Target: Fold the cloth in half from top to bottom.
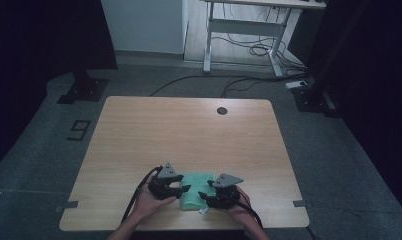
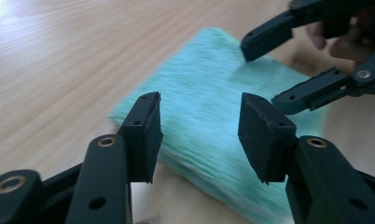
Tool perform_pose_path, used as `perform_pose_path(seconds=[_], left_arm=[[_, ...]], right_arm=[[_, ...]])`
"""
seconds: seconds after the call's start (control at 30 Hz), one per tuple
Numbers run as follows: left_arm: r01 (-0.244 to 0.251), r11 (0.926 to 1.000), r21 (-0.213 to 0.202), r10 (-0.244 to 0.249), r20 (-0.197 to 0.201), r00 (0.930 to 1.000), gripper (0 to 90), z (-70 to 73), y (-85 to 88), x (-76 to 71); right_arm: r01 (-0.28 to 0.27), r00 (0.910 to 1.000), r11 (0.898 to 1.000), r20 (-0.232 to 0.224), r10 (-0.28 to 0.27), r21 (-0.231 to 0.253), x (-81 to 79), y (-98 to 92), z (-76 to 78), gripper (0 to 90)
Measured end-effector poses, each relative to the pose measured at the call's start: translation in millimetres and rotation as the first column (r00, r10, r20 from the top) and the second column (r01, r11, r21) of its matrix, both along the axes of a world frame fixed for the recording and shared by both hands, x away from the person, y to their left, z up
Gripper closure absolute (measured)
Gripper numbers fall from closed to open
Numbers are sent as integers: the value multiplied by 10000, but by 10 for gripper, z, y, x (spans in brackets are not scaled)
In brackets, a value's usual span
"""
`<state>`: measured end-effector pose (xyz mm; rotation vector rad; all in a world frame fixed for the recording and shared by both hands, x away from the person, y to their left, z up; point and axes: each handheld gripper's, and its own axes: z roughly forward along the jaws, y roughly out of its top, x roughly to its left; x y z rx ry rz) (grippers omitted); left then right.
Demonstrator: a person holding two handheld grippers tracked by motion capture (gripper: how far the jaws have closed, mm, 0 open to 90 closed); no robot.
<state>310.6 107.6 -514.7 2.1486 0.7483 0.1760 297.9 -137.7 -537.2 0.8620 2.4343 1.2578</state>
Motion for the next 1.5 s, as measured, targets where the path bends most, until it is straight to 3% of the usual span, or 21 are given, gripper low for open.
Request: perform_pose_path(seconds=[0.1,0.2,0.33,0.57,0.77,0.93,1.1,1.5], left_arm=[[329,9993,187,-325,-215,9992,470,-32,-46,-105],[301,9974,655,-260,-632,9977,449,-143,-98,-123],[120,9984,554,-72,-861,9963,462,-217,-119,-63],[75,9969,784,-19,-716,9974,483,-222,-182,199],[-278,9974,661,315,-563,9979,488,-237,-222,539],[-427,9957,823,470,-504,9976,487,-223,-267,783],[-542,9952,811,586,-535,9968,485,-216,-266,865],[-666,9947,782,710,-548,9960,472,-193,-256,879]], right_arm=[[-236,9996,9996,-137,238,133,-98,-38,14,395],[-322,9988,9995,-374,324,66,-144,-65,-22,390],[-303,9980,9995,-551,295,-134,-124,-68,-90,392],[66,9986,9997,-529,-78,-229,13,-33,-121,390],[752,9957,9972,-545,-751,3,292,-37,-136,400],[1109,9924,9937,-526,-1115,-138,527,-25,-126,401],[1264,9907,9919,-488,-1267,-94,618,-13,-128,400],[1275,9904,9918,-551,-1270,67,630,-27,-133,396]])
